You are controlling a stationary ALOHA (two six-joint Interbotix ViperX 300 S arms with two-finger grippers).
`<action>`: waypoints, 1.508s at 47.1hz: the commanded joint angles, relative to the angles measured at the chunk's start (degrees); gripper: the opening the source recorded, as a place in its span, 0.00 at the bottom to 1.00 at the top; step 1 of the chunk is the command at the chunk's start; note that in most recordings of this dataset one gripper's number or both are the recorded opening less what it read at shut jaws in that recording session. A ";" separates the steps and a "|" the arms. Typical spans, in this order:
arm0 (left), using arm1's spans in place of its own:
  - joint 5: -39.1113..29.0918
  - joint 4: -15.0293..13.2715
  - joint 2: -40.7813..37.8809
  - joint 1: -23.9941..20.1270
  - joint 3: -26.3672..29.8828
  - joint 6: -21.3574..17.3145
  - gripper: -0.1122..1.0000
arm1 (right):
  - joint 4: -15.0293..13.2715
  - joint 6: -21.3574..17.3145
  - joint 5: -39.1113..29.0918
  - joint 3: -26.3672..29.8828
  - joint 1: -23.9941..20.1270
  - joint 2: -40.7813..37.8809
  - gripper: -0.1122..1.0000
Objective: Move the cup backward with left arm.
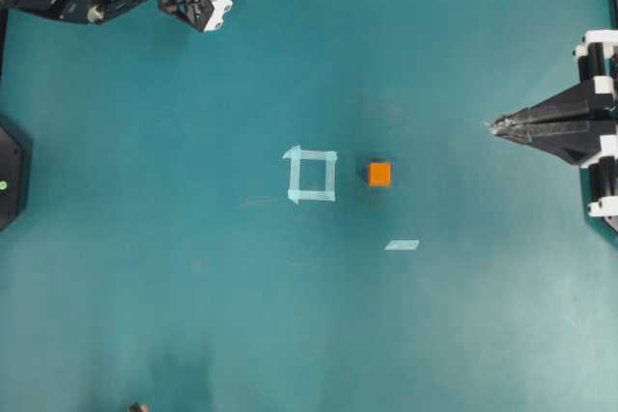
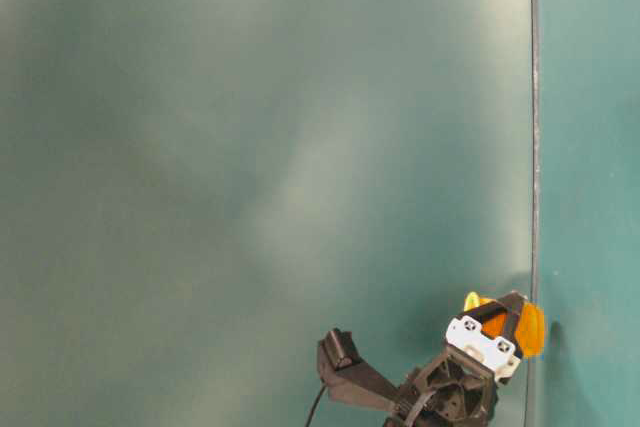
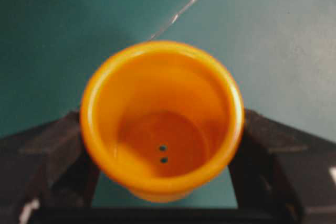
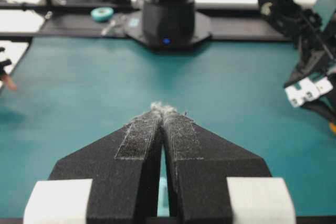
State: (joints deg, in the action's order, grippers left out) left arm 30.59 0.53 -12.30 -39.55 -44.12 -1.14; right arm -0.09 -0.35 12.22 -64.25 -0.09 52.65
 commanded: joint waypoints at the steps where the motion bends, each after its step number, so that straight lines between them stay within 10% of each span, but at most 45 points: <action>1: 0.26 0.00 0.70 -0.44 1.05 0.00 0.70 | 0.09 0.00 0.26 1.93 0.00 -0.18 0.10; 71: 2.72 0.09 0.70 -0.35 0.79 0.00 0.65 | 0.09 0.00 0.26 1.93 0.18 -0.18 0.10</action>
State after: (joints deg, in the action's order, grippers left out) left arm 32.78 0.53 -12.30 -39.64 -44.12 -1.14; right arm -0.18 -0.35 12.22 -64.25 0.00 52.65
